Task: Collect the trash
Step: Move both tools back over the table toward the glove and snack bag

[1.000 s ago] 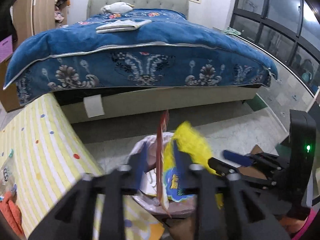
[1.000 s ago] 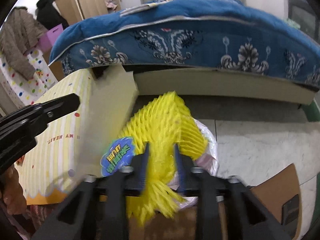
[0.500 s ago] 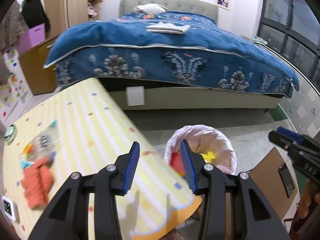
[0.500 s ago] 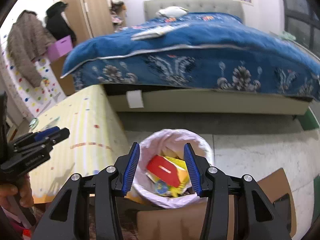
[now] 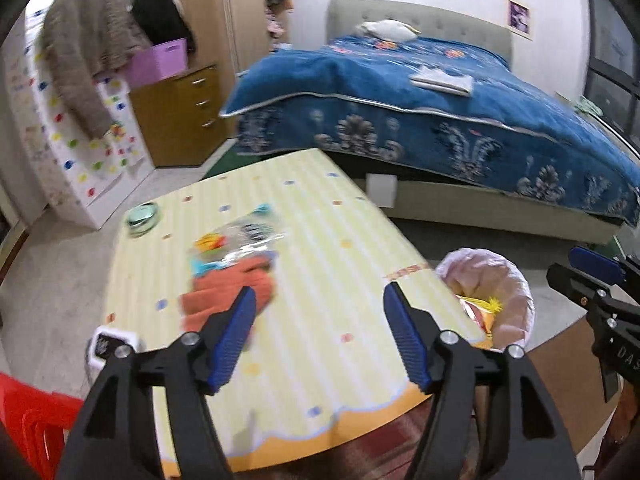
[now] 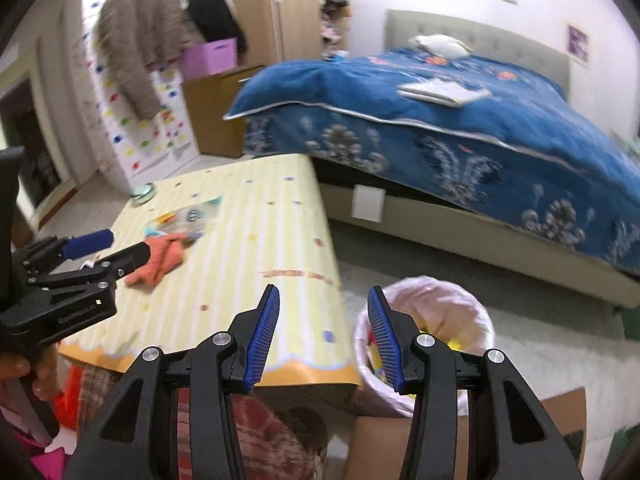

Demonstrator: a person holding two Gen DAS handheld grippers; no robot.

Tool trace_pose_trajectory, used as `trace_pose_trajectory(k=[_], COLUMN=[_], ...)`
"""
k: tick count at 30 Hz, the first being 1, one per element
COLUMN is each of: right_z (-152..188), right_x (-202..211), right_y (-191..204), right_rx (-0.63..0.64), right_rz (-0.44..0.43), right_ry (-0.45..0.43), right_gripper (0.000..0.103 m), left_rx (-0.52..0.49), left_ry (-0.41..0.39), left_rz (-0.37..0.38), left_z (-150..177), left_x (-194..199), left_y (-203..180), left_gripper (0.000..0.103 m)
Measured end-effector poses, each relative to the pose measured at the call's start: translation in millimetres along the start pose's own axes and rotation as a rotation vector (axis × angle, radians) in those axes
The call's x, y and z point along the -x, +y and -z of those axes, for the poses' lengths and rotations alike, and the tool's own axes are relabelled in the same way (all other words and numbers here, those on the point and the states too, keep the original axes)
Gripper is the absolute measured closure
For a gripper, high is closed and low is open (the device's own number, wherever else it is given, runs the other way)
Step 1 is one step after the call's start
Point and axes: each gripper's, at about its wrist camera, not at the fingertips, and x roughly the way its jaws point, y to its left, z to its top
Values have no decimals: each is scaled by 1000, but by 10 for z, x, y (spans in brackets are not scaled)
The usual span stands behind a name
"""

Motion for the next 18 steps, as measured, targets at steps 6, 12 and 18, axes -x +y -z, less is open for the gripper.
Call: trace_pose_trajectory(k=[6, 12, 18], right_z=[-146, -239, -314], right_x=[-78, -186, -257], right_y=[444, 855, 1201], right_rx=[76, 139, 192], right_rz=[-63, -129, -172], right_ry=[-1, -2, -15], right_gripper=[41, 41, 41], left_rx=[77, 153, 190], left_ry=[-20, -22, -23], left_rz=[-70, -143, -208], left_z=[89, 193, 311], left_x=[244, 334, 394], left_y=[457, 867, 1207], left_gripper=[31, 30, 30])
